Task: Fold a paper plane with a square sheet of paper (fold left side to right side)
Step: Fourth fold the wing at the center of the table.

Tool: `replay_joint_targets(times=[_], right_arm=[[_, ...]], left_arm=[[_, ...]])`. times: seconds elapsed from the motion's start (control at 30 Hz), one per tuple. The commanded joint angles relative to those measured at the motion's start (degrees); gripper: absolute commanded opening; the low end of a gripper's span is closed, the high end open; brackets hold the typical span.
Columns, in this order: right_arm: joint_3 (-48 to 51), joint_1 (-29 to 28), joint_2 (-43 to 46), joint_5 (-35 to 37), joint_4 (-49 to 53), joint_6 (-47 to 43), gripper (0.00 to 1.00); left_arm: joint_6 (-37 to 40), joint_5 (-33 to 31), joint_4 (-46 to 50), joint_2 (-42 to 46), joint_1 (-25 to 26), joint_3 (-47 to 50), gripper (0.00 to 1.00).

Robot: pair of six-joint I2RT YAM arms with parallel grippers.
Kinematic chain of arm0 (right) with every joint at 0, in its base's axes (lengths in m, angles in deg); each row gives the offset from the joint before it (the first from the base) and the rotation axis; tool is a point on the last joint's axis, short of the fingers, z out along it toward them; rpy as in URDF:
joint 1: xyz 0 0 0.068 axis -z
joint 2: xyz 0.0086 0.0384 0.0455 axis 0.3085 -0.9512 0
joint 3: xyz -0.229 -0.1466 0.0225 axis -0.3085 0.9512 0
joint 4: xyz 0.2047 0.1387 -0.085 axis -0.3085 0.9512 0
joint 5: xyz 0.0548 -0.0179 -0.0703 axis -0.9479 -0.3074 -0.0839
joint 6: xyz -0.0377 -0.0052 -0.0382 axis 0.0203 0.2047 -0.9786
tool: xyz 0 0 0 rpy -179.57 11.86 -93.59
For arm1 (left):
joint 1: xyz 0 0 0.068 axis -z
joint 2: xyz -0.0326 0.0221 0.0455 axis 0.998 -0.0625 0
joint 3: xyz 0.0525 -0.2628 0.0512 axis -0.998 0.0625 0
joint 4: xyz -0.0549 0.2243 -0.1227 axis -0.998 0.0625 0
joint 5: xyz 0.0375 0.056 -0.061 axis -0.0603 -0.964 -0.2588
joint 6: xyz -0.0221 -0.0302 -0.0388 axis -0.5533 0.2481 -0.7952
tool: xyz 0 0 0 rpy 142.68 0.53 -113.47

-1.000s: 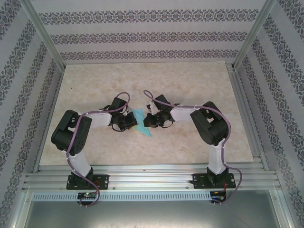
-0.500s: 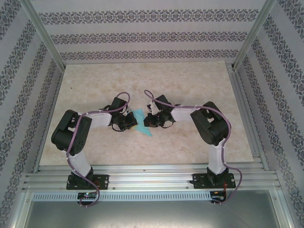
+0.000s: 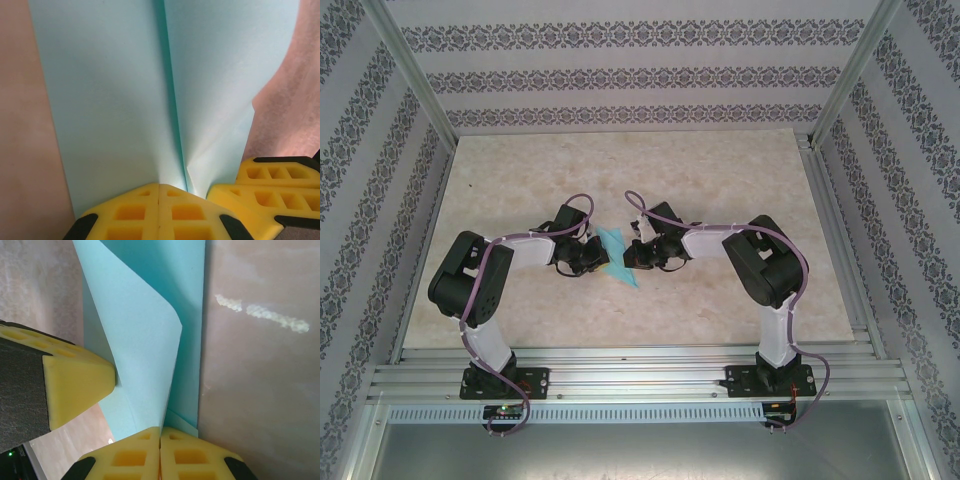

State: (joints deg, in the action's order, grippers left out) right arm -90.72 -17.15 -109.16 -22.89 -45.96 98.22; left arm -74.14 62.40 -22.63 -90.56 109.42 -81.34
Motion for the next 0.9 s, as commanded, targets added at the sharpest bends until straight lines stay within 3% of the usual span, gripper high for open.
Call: replay_joint_targets(times=[0.0,0.5,0.87], right_arm=[[-2.09,0.48,-1.27,1.43,2.31,-1.31,0.08],[-1.54,0.48,-2.06,1.41,2.95,-1.32,0.08],[-0.41,0.55,-3.04,2.73,4.07,-0.93,0.08]], left_arm=[[1.35,-3.49,4.19,-2.86,0.41,0.80,0.03],[1.64,-3.03,4.19,-2.34,0.46,0.65,0.03],[4.89,-2.09,12.13,8.12,-1.04,-4.86,0.21]])
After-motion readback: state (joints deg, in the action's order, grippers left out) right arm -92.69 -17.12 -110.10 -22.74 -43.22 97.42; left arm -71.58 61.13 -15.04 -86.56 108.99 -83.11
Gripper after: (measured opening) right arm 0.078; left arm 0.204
